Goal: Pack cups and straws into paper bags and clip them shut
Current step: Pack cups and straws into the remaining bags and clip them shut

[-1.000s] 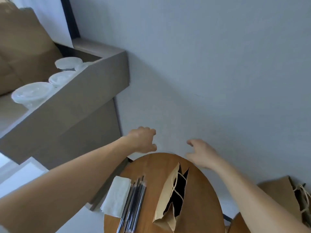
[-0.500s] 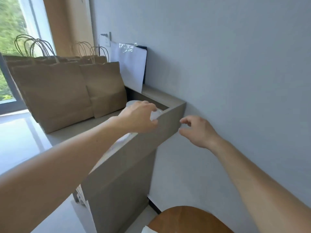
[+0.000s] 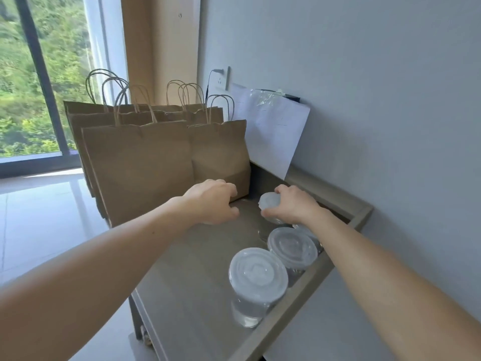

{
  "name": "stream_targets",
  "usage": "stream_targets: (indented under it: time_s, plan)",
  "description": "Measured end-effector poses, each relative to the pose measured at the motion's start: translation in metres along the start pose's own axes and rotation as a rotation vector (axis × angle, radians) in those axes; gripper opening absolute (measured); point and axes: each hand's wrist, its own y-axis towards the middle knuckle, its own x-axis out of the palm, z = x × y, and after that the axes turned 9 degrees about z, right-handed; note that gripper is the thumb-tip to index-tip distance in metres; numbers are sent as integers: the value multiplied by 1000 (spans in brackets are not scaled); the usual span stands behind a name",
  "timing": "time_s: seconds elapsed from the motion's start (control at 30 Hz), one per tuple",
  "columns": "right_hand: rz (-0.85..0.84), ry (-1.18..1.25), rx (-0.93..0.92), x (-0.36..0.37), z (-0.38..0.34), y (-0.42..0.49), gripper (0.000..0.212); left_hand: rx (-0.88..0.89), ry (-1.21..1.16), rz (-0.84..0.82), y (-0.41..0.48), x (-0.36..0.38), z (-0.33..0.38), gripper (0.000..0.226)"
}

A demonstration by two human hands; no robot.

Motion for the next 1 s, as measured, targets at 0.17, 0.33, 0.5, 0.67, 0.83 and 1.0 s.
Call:
stream_targets:
  time_s: [0.17, 0.33, 0.5, 0.67, 0.83, 1.0]
  plan:
    - [-64, -6, 59, 14, -1, 28, 89, 18, -36, 9, 13, 11, -17, 45]
    - [-68, 51, 100, 22, 1, 41, 98, 10, -46, -5, 17, 16, -25, 45]
    - [-9, 41, 91, 28, 4, 34, 100, -3, -34, -7, 15, 12, -23, 47]
    - [193, 155, 67, 7, 8, 18, 95, 1, -26, 41, 13, -4, -11, 50]
    - [451, 288, 53, -59, 20, -6, 89, 32, -38, 121, 12, -29, 25, 49]
    - [572, 354, 80, -118, 58, -56, 82, 132, -35, 169, 4, -47, 88, 47]
